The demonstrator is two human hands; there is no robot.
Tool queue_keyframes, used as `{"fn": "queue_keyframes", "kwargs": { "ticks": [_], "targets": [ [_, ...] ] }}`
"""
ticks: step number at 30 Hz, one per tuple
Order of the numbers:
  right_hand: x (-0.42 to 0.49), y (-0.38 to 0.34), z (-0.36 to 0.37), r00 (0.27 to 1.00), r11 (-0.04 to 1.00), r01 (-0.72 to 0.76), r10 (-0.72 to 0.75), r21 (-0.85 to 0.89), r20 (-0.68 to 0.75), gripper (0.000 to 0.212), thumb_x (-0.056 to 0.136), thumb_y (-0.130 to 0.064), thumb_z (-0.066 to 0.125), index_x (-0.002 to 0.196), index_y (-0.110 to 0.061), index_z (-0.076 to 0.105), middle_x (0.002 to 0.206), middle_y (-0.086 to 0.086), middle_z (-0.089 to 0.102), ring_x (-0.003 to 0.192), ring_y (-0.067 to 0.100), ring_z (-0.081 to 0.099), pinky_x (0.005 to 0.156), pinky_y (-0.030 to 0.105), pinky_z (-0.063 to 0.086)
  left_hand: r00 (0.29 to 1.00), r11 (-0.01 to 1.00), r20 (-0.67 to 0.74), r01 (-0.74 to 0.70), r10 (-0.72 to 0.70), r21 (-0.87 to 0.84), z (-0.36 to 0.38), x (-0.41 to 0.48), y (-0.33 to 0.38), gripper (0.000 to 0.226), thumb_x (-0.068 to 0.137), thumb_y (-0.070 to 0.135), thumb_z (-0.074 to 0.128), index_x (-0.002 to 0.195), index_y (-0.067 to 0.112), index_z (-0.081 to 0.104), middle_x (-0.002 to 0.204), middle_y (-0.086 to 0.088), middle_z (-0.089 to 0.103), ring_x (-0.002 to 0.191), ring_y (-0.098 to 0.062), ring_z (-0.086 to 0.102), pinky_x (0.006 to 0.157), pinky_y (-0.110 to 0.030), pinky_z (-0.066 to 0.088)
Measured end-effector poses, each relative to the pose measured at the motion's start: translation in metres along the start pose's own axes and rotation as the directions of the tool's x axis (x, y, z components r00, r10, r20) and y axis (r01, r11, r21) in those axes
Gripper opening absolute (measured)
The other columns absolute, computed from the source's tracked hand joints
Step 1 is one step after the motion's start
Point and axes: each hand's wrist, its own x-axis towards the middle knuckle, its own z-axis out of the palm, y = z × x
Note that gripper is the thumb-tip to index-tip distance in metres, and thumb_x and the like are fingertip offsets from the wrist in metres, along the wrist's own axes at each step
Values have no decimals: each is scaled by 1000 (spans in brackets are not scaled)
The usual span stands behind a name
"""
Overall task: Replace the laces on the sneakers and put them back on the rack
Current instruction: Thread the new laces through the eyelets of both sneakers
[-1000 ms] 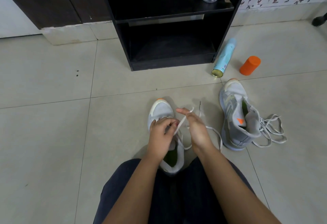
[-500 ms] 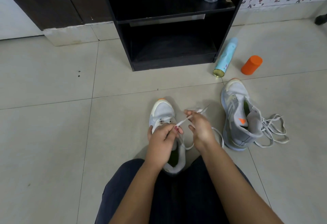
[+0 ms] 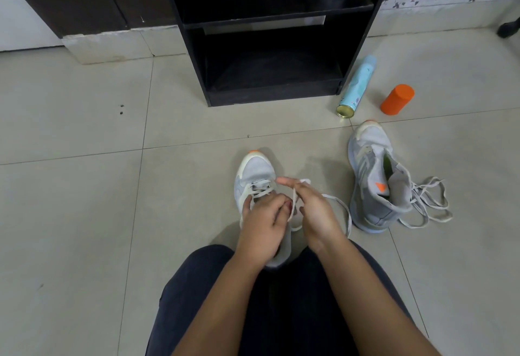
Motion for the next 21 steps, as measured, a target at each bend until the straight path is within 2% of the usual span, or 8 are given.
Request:
{"fn": "queue_keyframes", "kwargs": {
  "ticks": [4, 7, 9, 12, 14, 17, 19, 21],
  "targets": [
    [0, -3, 0, 997, 995, -55, 50, 86, 61, 38, 103, -18, 31, 121, -15, 64, 111, -6, 62, 73, -18, 59, 51, -2, 40, 997, 989, -75, 13, -25, -149, 0, 0, -2, 26, 90, 48, 42, 90, 32, 62, 86, 16, 64, 87, -3, 59, 91, -49, 45],
    [-5, 0, 10, 994, 996, -38, 29, 84, 101, 34, 101, -14, 36, 114, -12, 67, 78, -21, 67, 71, -15, 60, 59, -1, 41, 997, 977, -61, 40, -54, -210, -1, 3, -2, 23, 88, 43, 42, 78, 30, 57, 73, 9, 59, 74, -15, 56, 78, -54, 45],
    [-1, -2, 9, 1000, 992, -11, 9, 125, 13, 31, 99, -14, 38, 96, -12, 68, 77, -15, 68, 78, -6, 62, 77, 7, 45, 998, 986, -52, 17, -26, -164, -3, 2, -5, 21, 90, 36, 43, 74, 33, 57, 76, 12, 60, 81, -10, 58, 90, -53, 42],
    [14, -9, -7, 993, 891, -69, 107, 449, -58, 32, 103, -20, 35, 78, -15, 54, 90, 1, 68, 94, 17, 62, 94, 31, 43, 1000, 998, 6, 13, -13, 55, -13, -11, -16, 20, 92, 32, 52, 77, 36, 65, 85, 16, 56, 95, -1, 52, 113, -38, 15],
    [22, -11, -19, 988, 822, -78, 138, 564, -65, 33, 103, -22, 33, 75, -15, 49, 83, 2, 68, 85, 18, 62, 89, 32, 46, 997, 983, 71, 8, -21, 184, -19, -18, -22, 17, 91, 29, 60, 79, 37, 70, 87, 17, 50, 98, 1, 47, 112, -31, 3],
    [28, -13, -28, 989, 780, -51, 124, 623, -75, 30, 103, -19, 34, 77, -16, 50, 68, -1, 57, 57, 12, 52, 66, 25, 46, 990, 959, 127, 22, -61, 282, -26, -21, -26, 13, 87, 30, 64, 80, 34, 74, 87, 22, 45, 100, 1, 42, 115, -36, -1],
    [30, -12, -31, 991, 754, -38, 114, 655, -73, 26, 102, -14, 34, 85, -14, 53, 60, -3, 50, 42, 8, 38, 49, 19, 36, 989, 932, 129, 21, -72, 363, -28, -20, -28, 14, 88, 34, 61, 83, 33, 75, 90, 23, 46, 101, -2, 42, 115, -42, 9],
    [31, -7, -30, 991, 787, -50, 115, 615, -67, 22, 101, -13, 35, 94, -14, 56, 55, -6, 46, 35, 5, 29, 37, 15, 27, 999, 934, 11, 44, -51, 356, -27, -16, -27, 26, 87, 43, 52, 91, 31, 75, 99, 18, 54, 99, -9, 48, 107, -43, 29]
  ]
}}
